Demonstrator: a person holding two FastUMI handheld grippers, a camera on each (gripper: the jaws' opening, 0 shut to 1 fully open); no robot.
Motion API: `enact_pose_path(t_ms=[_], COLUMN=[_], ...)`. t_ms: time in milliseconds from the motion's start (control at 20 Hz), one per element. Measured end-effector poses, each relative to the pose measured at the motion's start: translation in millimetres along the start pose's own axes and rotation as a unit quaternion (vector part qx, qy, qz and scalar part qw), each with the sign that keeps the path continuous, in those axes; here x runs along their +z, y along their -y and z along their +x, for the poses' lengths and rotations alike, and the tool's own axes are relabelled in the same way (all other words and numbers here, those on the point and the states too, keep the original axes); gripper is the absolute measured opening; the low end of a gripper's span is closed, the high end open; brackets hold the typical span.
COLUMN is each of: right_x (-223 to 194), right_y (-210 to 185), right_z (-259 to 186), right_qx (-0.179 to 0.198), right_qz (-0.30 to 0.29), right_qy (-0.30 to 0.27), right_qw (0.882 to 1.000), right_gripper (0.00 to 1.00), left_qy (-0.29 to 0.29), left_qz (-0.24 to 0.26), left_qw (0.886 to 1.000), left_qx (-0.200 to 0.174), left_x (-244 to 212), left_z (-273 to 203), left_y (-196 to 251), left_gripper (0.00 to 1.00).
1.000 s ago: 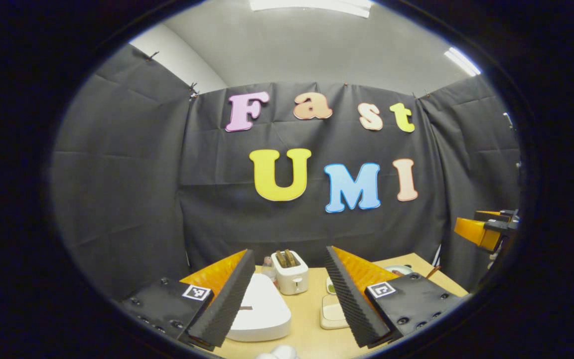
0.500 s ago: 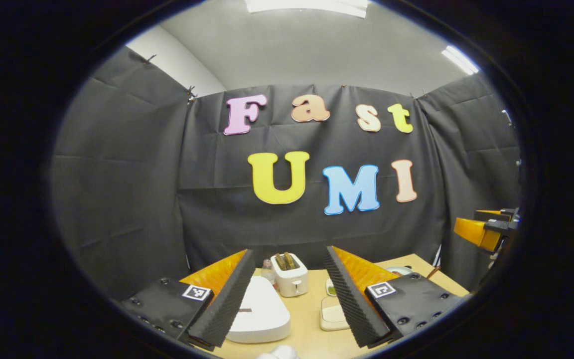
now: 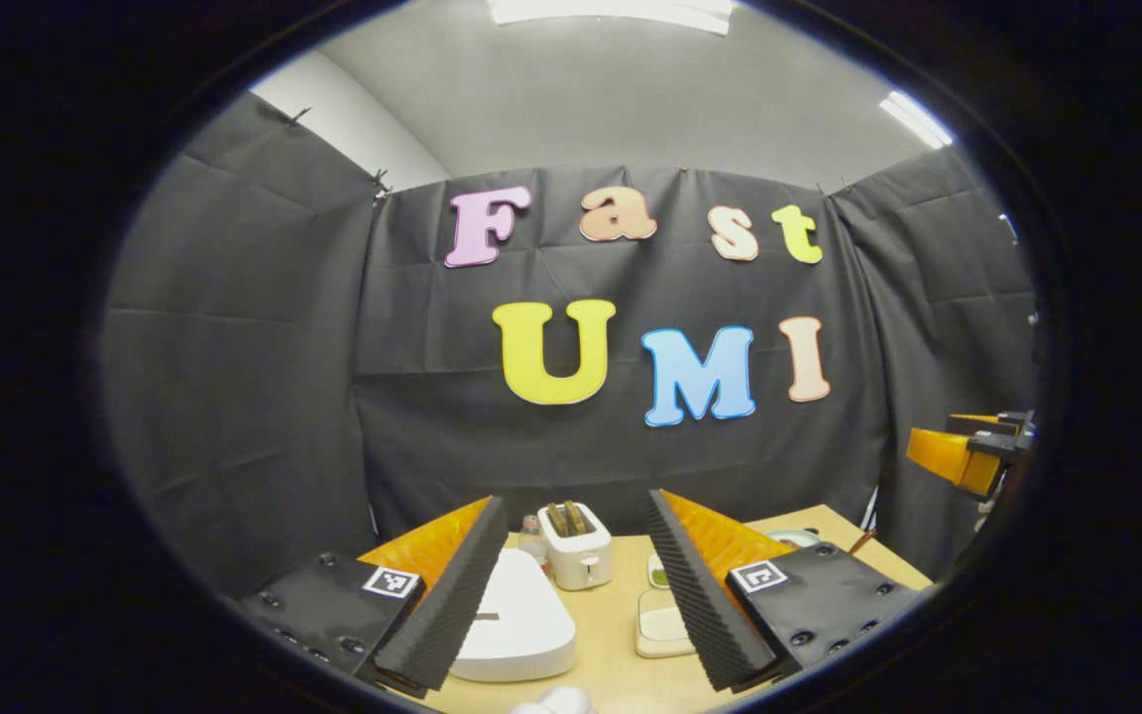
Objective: Close the left gripper, press the button to open the rice cooker; take a wooden spoon from the chopstick holder with the right hand, scoop a spoonful of rice and pour it into the rice cooker, then put the wooden spoon back into the chopstick holder.
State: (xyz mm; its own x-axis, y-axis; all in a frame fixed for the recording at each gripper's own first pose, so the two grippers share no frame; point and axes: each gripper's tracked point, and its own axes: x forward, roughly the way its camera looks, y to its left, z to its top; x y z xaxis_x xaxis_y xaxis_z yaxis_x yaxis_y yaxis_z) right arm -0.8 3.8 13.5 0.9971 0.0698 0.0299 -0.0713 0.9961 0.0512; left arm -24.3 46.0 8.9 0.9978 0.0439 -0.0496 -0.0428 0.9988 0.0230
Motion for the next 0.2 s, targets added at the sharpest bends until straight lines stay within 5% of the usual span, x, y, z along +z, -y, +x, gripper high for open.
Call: enact_pose_path(t_ms=[200], right_x=[-0.5], right_y=[-1.8], right_z=[-0.8], right_qx=[0.001], right_qz=[0.001], right_qy=[0.0], right_qw=[1.0], right_gripper=[0.99], left_qy=[0.0], left_qz=[0.0], left_qw=[1.0], left_qx=[-0.001], left_x=[-1.7], left_z=[1.0], left_y=[-0.1], left_gripper=[1.0])
